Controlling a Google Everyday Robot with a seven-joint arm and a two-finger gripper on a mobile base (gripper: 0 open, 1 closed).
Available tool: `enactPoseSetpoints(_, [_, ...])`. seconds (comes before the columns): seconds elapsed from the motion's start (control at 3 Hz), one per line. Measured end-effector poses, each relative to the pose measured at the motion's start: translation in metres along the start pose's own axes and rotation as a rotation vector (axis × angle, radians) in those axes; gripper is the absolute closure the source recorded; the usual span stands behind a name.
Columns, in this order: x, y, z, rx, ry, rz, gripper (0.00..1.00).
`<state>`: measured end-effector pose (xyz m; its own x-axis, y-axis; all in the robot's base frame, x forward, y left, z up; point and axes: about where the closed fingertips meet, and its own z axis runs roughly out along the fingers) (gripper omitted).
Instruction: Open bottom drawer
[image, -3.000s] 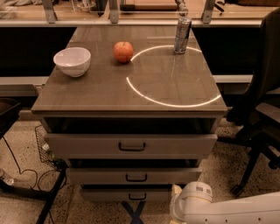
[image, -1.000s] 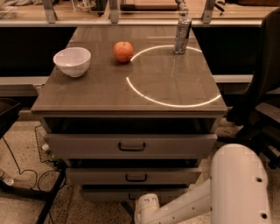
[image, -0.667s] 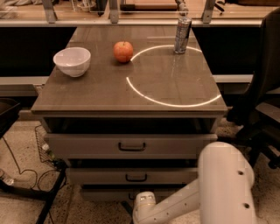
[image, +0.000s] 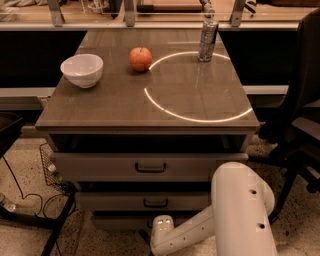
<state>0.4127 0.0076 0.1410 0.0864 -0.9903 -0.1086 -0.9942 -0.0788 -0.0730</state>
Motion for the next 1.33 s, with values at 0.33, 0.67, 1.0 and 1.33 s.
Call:
enactPoseSetpoints(0.33, [0.005, -0.008, 0.004, 0.002, 0.027, 0.012, 0.00])
enactPoseSetpoints(0.67, [0.005, -0.021, 0.009, -0.002, 0.057, 0.011, 0.02])
enactPoseSetpoints(1.0, [0.001, -0.030, 0.013, -0.005, 0.049, 0.022, 0.23])
enactPoseSetpoints(1.33, [0.001, -0.030, 0.013, -0.006, 0.049, 0.023, 0.46])
